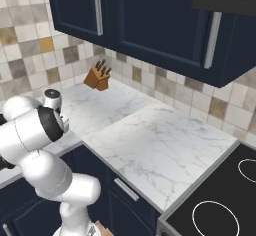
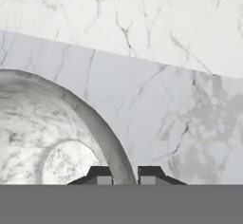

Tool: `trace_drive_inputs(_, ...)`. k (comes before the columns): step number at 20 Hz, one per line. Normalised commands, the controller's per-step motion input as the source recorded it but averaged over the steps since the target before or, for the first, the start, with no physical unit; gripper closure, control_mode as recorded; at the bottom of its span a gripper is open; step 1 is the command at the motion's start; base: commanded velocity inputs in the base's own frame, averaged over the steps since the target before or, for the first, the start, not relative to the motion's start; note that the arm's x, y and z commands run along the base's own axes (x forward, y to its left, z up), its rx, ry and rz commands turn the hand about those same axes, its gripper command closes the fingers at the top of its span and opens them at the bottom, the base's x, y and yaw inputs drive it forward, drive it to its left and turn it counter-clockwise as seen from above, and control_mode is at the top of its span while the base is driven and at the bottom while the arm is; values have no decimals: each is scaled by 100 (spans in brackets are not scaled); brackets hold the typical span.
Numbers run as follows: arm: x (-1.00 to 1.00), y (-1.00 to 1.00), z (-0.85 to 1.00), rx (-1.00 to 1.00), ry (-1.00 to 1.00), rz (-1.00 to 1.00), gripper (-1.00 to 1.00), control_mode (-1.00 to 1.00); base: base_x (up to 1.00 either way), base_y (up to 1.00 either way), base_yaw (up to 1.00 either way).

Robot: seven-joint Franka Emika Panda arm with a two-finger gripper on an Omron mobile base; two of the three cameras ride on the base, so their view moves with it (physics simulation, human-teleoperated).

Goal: Pick the cup and bowl from the counter and place them on the counter next to the sink.

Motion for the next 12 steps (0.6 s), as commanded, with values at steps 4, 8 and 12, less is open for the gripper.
trace_drive_inputs(4, 11, 2, -16, -1, 0, -3, 100, -100, 0, 0, 0)
trace_drive_inputs(8, 0, 3, 0, 0, 0, 0, -100, -100, 0, 0, 0)
trace_drive_inputs(12, -1, 0, 0, 0, 0, 0, -100, -100, 0, 0, 0)
